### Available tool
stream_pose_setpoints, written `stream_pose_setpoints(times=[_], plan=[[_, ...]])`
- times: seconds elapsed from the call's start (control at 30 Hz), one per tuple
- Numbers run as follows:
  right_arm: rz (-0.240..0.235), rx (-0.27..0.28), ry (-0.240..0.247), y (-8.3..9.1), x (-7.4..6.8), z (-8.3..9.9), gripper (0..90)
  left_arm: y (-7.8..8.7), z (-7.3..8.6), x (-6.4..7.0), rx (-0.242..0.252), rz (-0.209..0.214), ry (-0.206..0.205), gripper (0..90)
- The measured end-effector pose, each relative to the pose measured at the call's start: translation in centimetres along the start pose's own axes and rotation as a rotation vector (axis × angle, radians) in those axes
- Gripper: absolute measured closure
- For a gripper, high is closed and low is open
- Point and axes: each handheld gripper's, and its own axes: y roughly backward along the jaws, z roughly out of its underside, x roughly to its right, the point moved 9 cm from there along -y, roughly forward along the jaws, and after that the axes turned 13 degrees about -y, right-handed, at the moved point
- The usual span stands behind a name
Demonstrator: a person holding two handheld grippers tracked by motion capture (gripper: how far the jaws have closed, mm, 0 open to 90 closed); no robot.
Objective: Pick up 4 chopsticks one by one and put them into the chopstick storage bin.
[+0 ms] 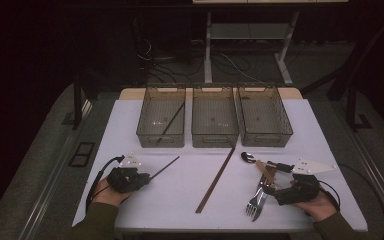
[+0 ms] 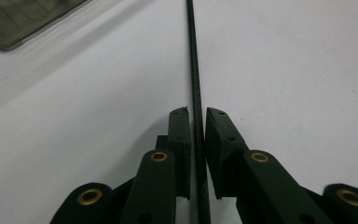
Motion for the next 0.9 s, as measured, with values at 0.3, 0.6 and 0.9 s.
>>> stream_pose_setpoints(times=[0.3, 0.6, 0.9], plan=[[0.0, -0.002, 0.0, -0.02, -0.03, 0.02, 3.6, -0.1, -0.06, -0.07, -0.009, -0.006, 0.001, 84.9], [0.001, -0.002, 0.001, -0.01, -0.05, 0.03, 3.6, -0.1, -0.11, -0.1, -0.02, -0.002, 0.008, 85.6], [0.0, -0.001, 0.002, 0.01, -0.07, 0.01, 3.6, -0.05, -0.25, -0.01, -0.032, -0.009, -0.003, 85.7]])
